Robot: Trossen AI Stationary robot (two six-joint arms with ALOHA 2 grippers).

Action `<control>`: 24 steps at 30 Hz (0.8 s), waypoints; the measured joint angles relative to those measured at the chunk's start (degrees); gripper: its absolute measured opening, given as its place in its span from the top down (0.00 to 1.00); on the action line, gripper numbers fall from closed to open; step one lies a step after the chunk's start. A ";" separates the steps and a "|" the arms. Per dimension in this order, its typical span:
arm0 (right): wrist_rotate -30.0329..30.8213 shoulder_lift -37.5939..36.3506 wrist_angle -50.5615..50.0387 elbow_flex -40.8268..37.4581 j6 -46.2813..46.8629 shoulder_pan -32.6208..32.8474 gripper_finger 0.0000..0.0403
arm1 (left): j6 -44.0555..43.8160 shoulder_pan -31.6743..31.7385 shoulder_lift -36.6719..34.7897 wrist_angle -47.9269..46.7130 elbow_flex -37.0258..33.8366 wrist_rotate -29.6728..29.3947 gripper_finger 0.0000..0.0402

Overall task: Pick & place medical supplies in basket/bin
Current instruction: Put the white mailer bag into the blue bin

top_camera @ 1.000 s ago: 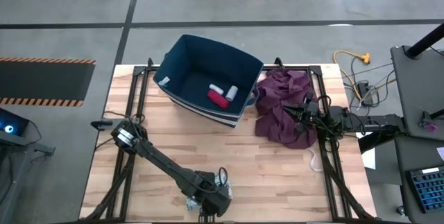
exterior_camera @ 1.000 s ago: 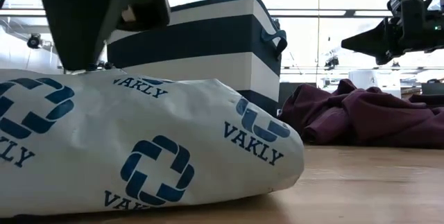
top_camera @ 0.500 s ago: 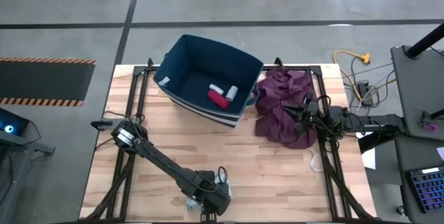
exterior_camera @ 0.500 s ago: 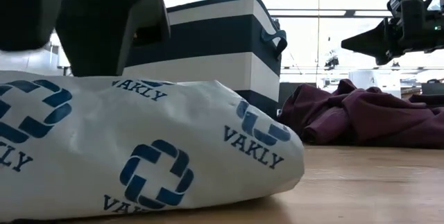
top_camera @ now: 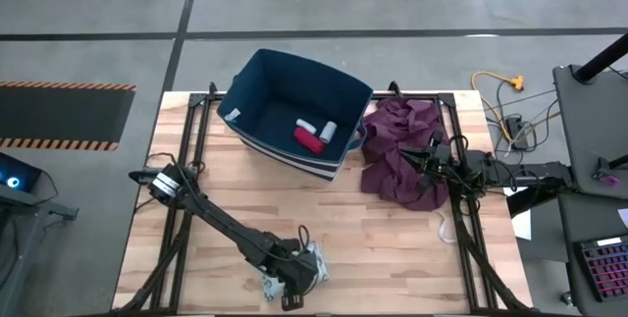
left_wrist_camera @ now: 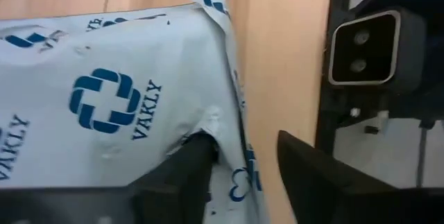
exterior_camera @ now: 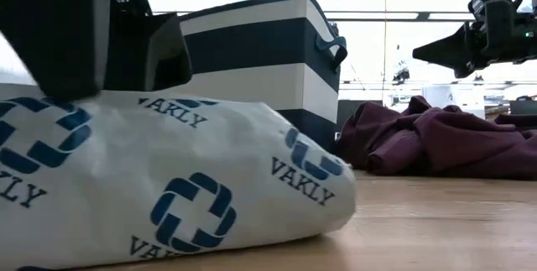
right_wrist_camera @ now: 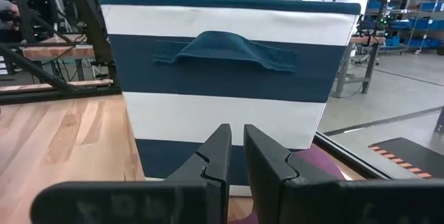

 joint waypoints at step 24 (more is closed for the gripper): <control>0.11 0.04 0.03 0.00 -0.87 0.00 0.92 | 2.78 2.25 -12.26 -5.00 -2.67 4.66 1.00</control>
